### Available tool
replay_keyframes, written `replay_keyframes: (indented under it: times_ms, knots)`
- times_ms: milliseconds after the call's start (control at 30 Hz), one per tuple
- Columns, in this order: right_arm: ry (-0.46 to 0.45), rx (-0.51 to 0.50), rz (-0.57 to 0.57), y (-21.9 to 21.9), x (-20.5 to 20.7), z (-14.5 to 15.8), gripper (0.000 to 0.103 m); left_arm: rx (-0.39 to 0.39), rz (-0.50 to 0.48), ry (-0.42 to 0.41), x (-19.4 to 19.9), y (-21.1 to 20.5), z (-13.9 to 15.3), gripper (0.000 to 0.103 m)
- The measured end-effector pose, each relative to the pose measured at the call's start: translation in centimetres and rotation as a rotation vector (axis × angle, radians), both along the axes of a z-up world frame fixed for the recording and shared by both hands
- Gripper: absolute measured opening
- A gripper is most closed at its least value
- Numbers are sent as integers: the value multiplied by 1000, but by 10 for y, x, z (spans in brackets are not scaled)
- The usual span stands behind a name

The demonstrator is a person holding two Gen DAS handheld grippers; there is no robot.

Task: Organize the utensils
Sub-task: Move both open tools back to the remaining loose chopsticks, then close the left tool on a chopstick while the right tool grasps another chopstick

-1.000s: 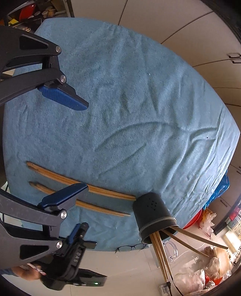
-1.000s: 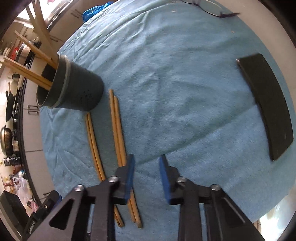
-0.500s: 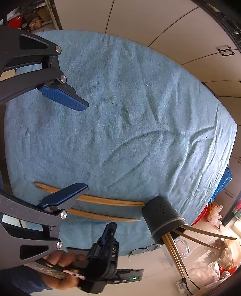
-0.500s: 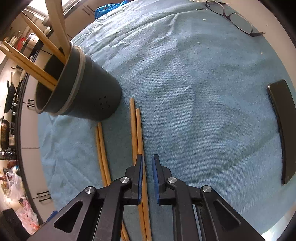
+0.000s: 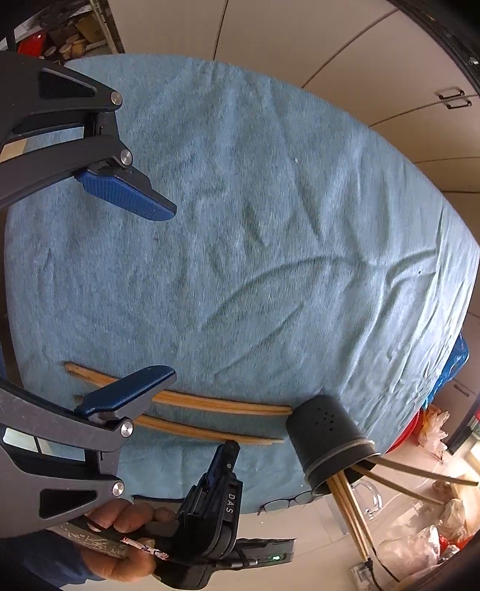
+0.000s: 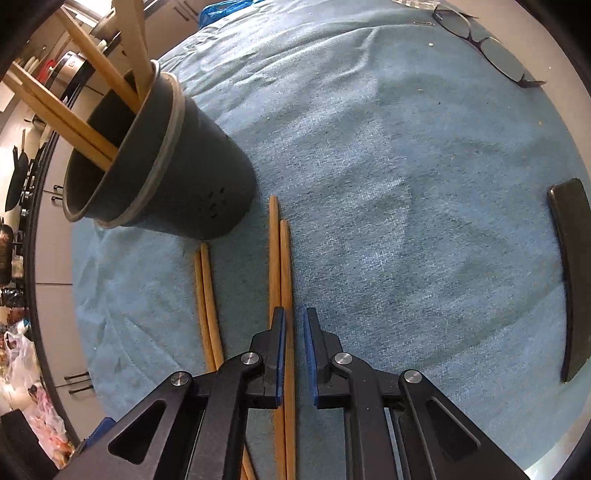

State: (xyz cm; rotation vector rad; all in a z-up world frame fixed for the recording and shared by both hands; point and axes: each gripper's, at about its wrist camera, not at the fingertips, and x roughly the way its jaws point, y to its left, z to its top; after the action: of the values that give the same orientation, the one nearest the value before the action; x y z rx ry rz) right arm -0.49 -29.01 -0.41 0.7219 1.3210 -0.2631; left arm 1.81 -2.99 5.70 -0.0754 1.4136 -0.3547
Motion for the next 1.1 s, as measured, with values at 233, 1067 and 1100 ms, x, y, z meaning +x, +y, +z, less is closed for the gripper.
replay_keyframes:
  times_ms: [233, 1067, 1100]
  knots:
    - [14, -103, 90, 18, 11, 1, 7, 4, -39, 1, -2, -16, -2, 80]
    - [-90, 0, -38, -49, -90, 30, 7, -57, -257, 109, 44, -135, -37, 17]
    - [-90, 1, -41, -49, -91, 29, 7, -47, -260, 109, 44, -137, -39, 17]
